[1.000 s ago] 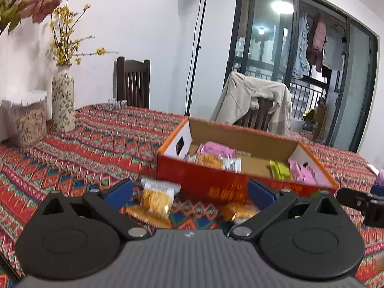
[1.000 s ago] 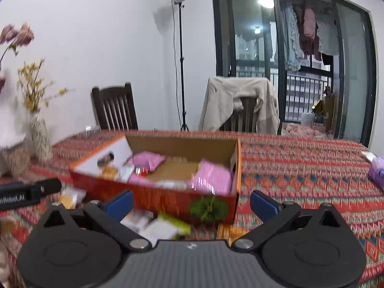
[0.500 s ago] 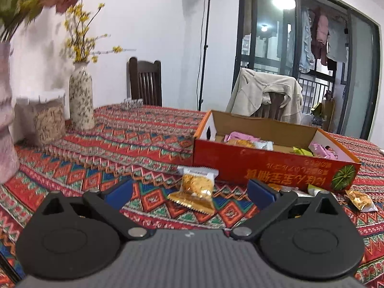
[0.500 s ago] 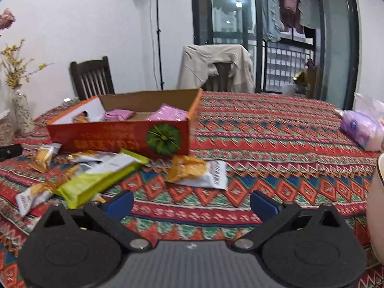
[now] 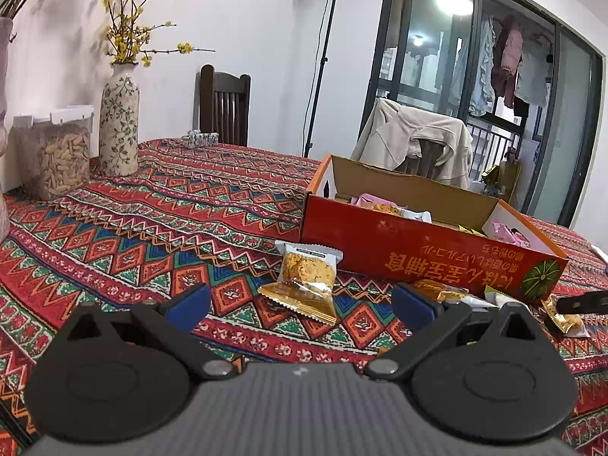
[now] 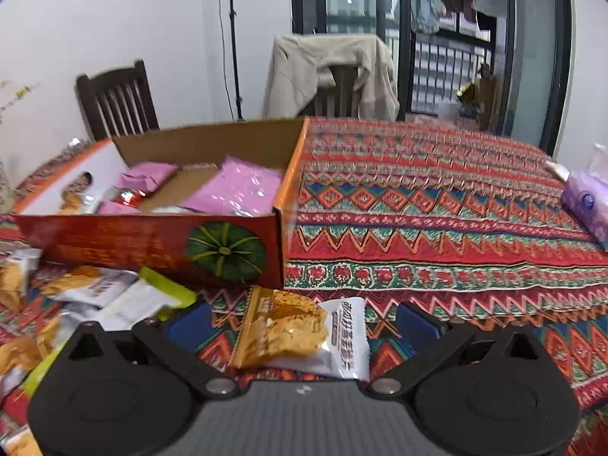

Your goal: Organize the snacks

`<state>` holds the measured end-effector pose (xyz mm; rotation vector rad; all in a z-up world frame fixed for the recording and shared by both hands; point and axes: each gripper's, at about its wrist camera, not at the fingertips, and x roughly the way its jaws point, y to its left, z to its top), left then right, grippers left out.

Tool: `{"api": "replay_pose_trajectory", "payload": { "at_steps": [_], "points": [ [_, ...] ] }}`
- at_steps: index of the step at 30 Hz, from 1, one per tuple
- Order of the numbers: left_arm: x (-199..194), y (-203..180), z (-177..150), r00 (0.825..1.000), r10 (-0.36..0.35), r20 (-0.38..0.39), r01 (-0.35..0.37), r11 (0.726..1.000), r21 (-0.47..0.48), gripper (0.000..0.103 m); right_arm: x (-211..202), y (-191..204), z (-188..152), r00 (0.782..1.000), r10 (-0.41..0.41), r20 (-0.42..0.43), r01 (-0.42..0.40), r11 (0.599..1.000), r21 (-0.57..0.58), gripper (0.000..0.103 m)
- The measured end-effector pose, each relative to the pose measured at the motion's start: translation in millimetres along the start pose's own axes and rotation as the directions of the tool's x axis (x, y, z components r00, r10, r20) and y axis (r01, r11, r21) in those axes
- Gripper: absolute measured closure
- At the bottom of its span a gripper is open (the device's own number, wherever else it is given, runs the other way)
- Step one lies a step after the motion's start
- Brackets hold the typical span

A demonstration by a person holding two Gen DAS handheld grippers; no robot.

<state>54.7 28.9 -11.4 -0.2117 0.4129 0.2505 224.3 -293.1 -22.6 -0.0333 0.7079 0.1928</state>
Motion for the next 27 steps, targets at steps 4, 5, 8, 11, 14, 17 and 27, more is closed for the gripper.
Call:
{"api": "replay_pose_trajectory", "payload": {
  "at_steps": [4, 5, 8, 11, 14, 17, 27],
  "points": [
    [1.3, -1.6, 0.2, 1.000, 0.000, -0.006, 0.000, 1.000, 0.010, 0.000, 23.0, 4.4, -8.8, 0.999, -0.031, -0.038, 0.030, 1.000, -0.006, 0.000],
    [1.4, -2.1, 0.2, 1.000, 0.004, -0.007, -0.004, 1.000, 0.013, 0.000, 23.0, 4.8, -10.9, 0.999, -0.031, -0.027, 0.031, 1.000, -0.003, 0.000],
    [2.3, -3.3, 0.4, 1.000, 0.008, -0.009, -0.008, 1.000, 0.020, 0.000, 22.4, 5.4, -12.8, 0.999, -0.033, -0.023, 0.033, 0.999, 0.002, 0.000],
    [3.8, -6.0, 0.2, 1.000, 0.018, -0.017, -0.017, 0.999, 0.032, 0.000, 21.9, 6.5, -14.9, 0.999, -0.035, -0.018, 0.035, 0.999, 0.001, 0.000],
    [4.8, -7.9, -0.4, 0.999, 0.025, -0.024, -0.025, 0.999, 0.039, 0.000, 20.7, 7.2, -15.8, 0.999, -0.029, -0.019, 0.029, 1.000, -0.003, 0.000],
    [4.9, -8.5, -0.4, 0.999, 0.028, -0.026, -0.027, 0.999, 0.042, 0.000, 21.1, 5.2, -14.3, 0.999, -0.027, -0.018, 0.027, 1.000, 0.001, 0.000],
    [4.5, -6.5, -0.6, 0.999, 0.024, -0.026, -0.023, 0.999, 0.032, 0.000, -1.2, 1.7, -27.0, 0.999, -0.021, 0.047, 0.021, 1.000, 0.005, 0.044]
  ]
}}
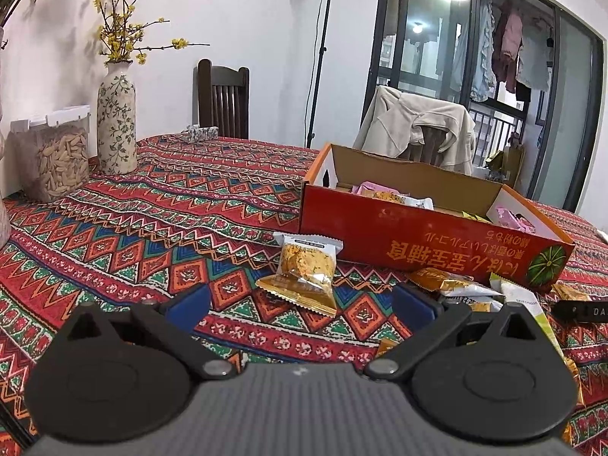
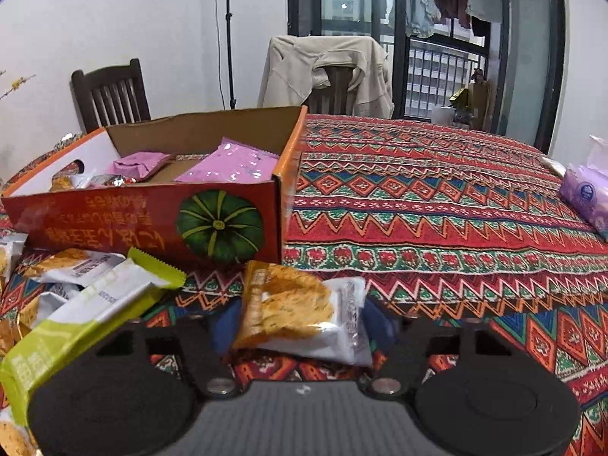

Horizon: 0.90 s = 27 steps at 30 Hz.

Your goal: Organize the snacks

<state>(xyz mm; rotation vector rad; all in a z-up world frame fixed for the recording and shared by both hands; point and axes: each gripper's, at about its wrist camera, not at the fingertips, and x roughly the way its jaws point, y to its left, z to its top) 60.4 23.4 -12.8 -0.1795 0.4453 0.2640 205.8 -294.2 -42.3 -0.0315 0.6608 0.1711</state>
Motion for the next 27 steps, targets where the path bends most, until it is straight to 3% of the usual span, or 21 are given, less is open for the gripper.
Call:
{"api": "replay_pose_trajectory", "payload": {
  "at_steps": [7, 13, 20, 27],
  "points": [
    [-3.0, 3.1, -0.2, 1.000, -0.011, 0.015, 0.011, 1.000, -0.013, 0.000, -6.8, -9.3, -1.8, 1.000, 0.008, 0.028, -0.009, 0.999, 0.035, 0.055],
    [-5.9, 5.2, -0.9, 1.000, -0.017, 0.022, 0.017, 1.000, -0.025, 0.000, -16.8, -11.7, -3.3, 0.997, 0.007, 0.078, -0.011, 0.998, 0.055, 0.059],
    [3.2, 3.3, 11.4, 0.999, -0.010, -0.047, 0.008, 0.999, -0.038, 0.000, -28.8, -16.9, -5.0, 0.991, 0.012, 0.136, -0.023, 0.997, 0.080, 0.059],
    [30.5, -15.8, 35.3, 0.994, 0.067, -0.090, -0.058, 0.994, 0.096, 0.000, -36.1, -19.5, -6.8, 0.985, 0.013, 0.174, -0.030, 0.995, 0.097, 0.059]
  ]
}}
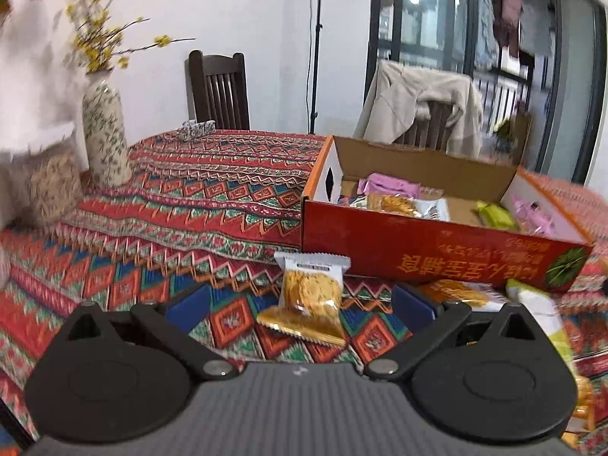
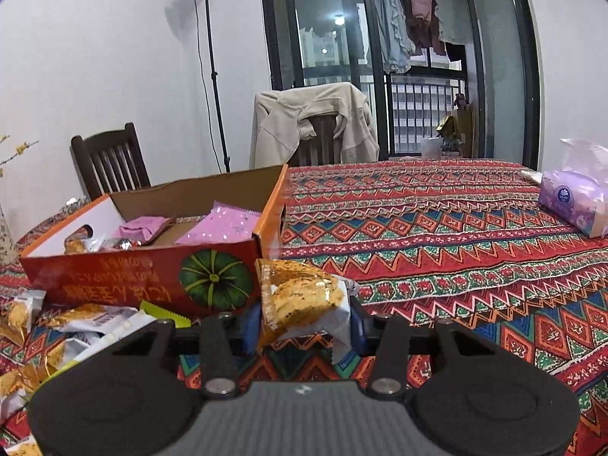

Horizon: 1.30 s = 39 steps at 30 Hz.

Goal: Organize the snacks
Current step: 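Grasp a white cookie packet with the left gripper while the right grasps a gold cookie packet, then carry both cookie packets over the box and open both grippers to drop them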

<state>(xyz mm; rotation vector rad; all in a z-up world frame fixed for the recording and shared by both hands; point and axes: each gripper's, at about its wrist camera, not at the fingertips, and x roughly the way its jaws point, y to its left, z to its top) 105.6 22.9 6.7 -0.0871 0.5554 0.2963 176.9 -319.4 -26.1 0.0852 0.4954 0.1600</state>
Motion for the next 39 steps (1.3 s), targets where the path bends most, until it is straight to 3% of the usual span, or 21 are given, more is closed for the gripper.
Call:
{"api": "replay_pose_trajectory", "payload": {
  "at_steps": [9, 11, 13, 17, 19, 20, 26, 39],
  "points": [
    [52.4, -18.6, 10.0, 0.991, 0.075, -0.112, -0.071, 0.997, 0.039, 0.002, -3.5, 0.0, 0.3, 1.000, 0.006, 0.023, -0.006, 1.000, 0.009, 0.059],
    [56.1, -19.0, 6.8, 0.991, 0.065, -0.115, -0.063, 0.998, 0.024, 0.012, -4.3, -0.6, 0.4, 0.999, 0.015, 0.031, -0.016, 1.000, 0.011, 0.059],
    [58.5, -19.4, 2.3, 0.992, 0.055, -0.110, -0.053, 0.998, 0.013, 0.029, -4.0, -0.4, 0.8, 0.999, 0.020, 0.036, -0.020, 1.000, 0.008, 0.059],
    [61.6, -11.7, -1.8, 0.992, 0.031, -0.119, -0.035, 0.999, -0.032, 0.041, -3.3, -0.6, 1.4, 0.999, 0.026, 0.039, -0.026, 1.000, 0.006, 0.059],
    [60.2, -8.1, -2.4, 0.994, 0.025, -0.111, -0.030, 0.998, -0.048, 0.055, -4.4, -0.7, 0.9, 0.999, 0.028, 0.042, -0.028, 1.000, 0.006, 0.059],
    [59.0, -7.3, -3.1, 0.994, 0.020, -0.104, -0.026, 0.998, -0.051, 0.057, -4.4, -0.7, 1.1, 0.999, 0.029, 0.044, -0.029, 1.000, 0.005, 0.059],
    [49.1, 2.5, -1.5, 0.998, -0.014, -0.053, 0.008, 0.993, -0.117, 0.060, -9.0, -0.1, 0.9, 0.996, 0.036, 0.081, -0.036, 0.999, 0.005, 0.059],
    [31.6, 9.1, 1.7, 0.998, -0.038, 0.055, 0.045, 0.989, -0.142, 0.060, -14.6, 2.1, 1.1, 0.992, 0.020, 0.125, -0.018, 1.000, -0.011, 0.059]
  ]
}}
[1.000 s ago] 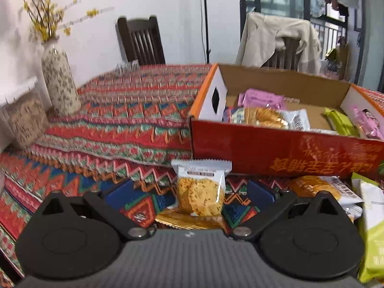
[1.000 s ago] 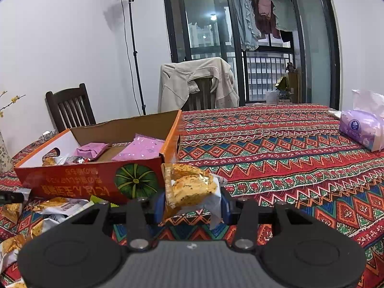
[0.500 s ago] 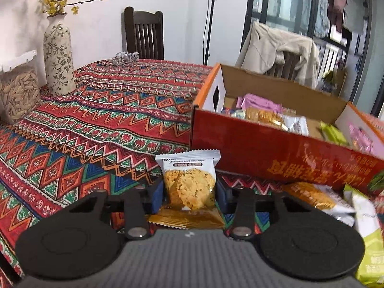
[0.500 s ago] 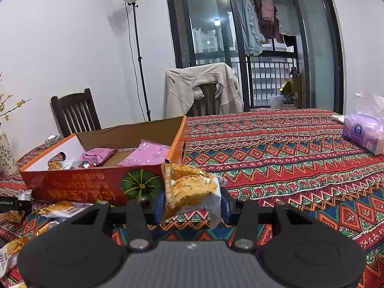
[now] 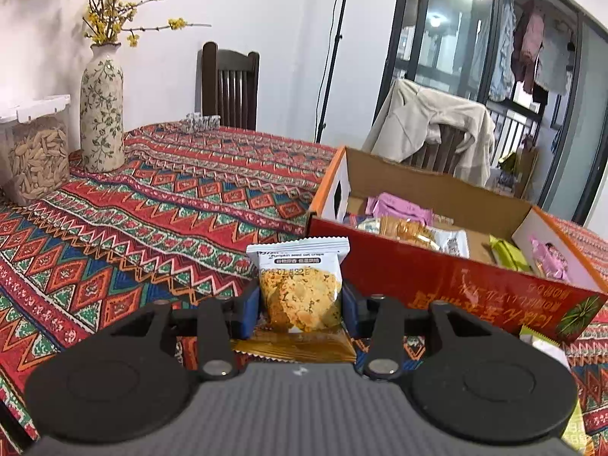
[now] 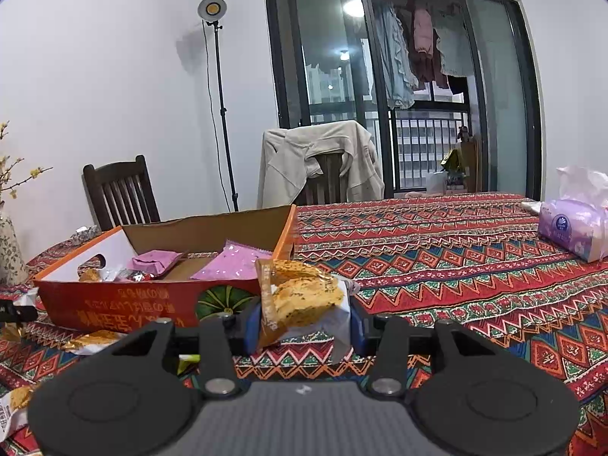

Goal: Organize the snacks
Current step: 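Carry both cookie packets over the box and open both grippers to drop them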

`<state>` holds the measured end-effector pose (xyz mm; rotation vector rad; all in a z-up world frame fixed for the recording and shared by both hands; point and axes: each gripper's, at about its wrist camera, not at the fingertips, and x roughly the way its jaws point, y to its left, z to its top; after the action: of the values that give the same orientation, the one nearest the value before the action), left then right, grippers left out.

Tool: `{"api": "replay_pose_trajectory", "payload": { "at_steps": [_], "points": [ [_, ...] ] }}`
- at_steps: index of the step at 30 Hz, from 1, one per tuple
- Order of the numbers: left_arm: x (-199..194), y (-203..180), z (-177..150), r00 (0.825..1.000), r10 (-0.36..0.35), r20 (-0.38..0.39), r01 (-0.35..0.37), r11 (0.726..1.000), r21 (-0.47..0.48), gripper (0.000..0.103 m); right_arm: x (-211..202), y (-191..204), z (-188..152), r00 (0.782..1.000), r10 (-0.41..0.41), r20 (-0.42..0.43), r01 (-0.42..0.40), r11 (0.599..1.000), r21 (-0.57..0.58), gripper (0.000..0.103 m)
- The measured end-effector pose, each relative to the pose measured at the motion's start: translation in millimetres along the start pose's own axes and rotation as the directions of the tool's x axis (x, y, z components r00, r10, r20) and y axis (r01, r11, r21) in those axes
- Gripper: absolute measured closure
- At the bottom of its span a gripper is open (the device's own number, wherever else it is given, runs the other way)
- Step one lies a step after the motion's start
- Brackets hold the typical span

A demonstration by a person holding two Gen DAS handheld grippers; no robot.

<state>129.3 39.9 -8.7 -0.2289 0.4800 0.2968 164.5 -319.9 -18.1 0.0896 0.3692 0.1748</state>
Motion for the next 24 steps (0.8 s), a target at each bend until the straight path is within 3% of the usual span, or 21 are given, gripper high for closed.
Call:
{"api": "replay_pose_trajectory", "payload": {
  "at_steps": [7, 12, 24],
  "points": [
    [-14.4, -7.5, 3.5, 0.996, -0.003, 0.085, 0.000, 0.999, 0.036, 0.060, -0.5, 4.9, -0.5, 1.000, -0.017, 0.016, 0.017, 1.000, -0.022, 0.059],
    [-25.2, -13.9, 11.8, 0.993, -0.046, 0.108, 0.040, 0.997, 0.060, 0.060, -8.0, 9.4, 6.1, 0.999, -0.016, 0.051, 0.018, 0.999, -0.042, 0.059],
    [-25.7, -46.8, 46.1, 0.981, -0.135, 0.139, 0.121, 0.987, 0.105, 0.060, 1.3, 49.3, 53.2, 0.993, 0.058, 0.100, -0.048, 0.994, -0.095, 0.059]
  ]
}}
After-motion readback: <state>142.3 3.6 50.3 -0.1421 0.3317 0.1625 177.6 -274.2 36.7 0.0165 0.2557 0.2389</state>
